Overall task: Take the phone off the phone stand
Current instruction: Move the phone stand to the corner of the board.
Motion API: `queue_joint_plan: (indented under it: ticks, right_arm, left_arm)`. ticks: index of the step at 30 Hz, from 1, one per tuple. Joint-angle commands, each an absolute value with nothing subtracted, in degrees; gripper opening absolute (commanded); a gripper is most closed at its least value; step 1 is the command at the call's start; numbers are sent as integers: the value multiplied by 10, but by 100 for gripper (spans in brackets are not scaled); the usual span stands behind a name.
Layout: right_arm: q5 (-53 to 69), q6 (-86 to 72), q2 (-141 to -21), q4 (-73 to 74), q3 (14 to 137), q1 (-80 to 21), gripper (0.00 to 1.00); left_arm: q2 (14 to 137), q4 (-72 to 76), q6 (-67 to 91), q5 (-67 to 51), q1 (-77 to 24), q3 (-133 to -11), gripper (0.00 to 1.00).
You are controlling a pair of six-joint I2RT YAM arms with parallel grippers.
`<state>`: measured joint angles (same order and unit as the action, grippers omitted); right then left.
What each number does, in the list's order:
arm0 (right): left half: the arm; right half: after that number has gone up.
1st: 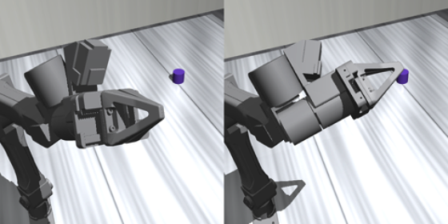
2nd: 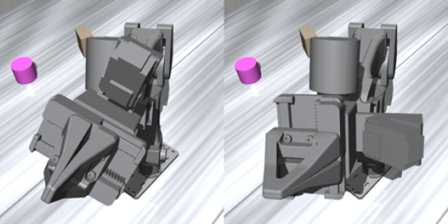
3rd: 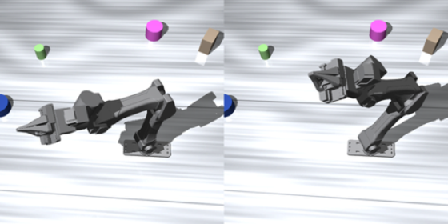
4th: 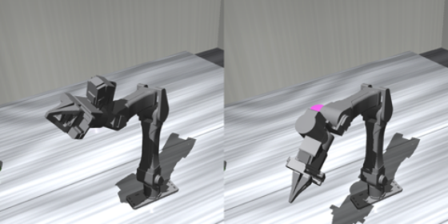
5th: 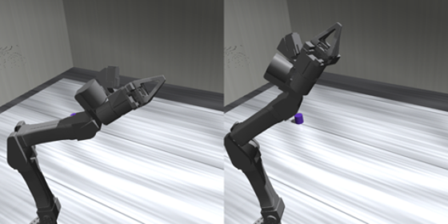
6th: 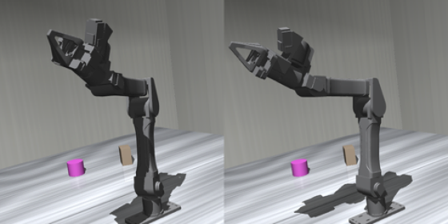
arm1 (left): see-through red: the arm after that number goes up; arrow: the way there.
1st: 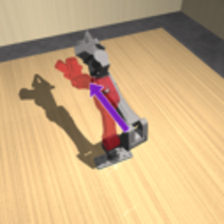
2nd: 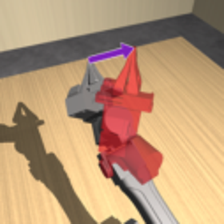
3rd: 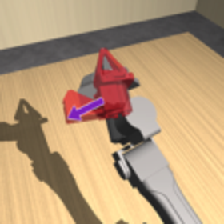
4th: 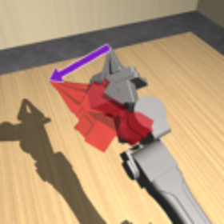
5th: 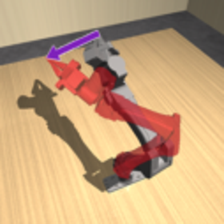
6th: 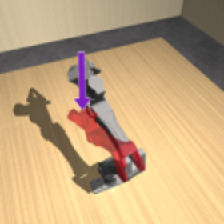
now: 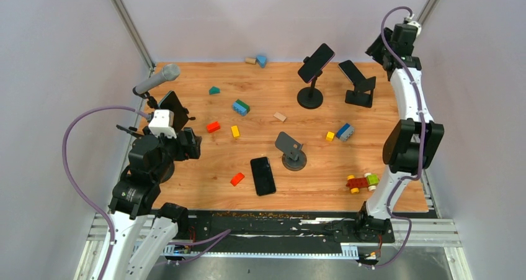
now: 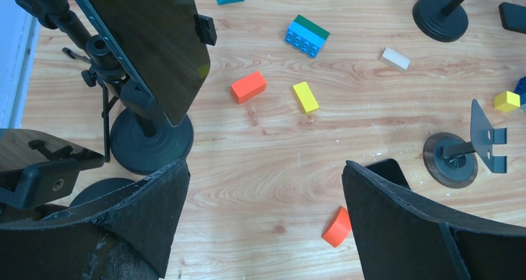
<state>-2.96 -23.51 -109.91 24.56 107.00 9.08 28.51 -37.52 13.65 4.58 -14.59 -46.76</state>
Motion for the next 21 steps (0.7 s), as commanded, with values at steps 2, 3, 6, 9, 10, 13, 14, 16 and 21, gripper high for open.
queue_joint_plan:
  ticks: [2, 3, 6, 9, 10, 13, 14, 16, 21]
  right_arm:
    - [73, -295, -1167, 275, 1118, 38, 51]
    - [77, -301, -1183, 278, 1127, 32, 51]
    - [89, -323, -1233, 293, 1155, 18, 51]
    - [59, -353, -1272, 313, 1163, 15, 51]
    - [41, -358, -1279, 317, 1162, 15, 51]
    - [-33, -366, -1299, 334, 1168, 15, 53]
    - [-60, -365, -1305, 343, 1172, 15, 53]
    - [-112, -363, -1314, 361, 1181, 16, 54]
    - [-269, -347, -1325, 401, 1192, 17, 57]
  left_arm:
    - [287, -383, 145, 55, -142, -502, 100]
    - [286, -391, 145, 57, -142, -510, 100]
    - [279, -409, 142, 82, -142, -517, 100]
    - [277, -431, 136, 112, -142, -525, 100]
    - [278, -435, 134, 115, -142, -528, 100]
    - [273, -434, 133, 127, -143, -520, 100]
    - [268, -426, 134, 123, -142, -511, 100]
    - [259, -413, 137, 115, -142, -496, 100]
    - [255, -408, 136, 115, -142, -489, 100]
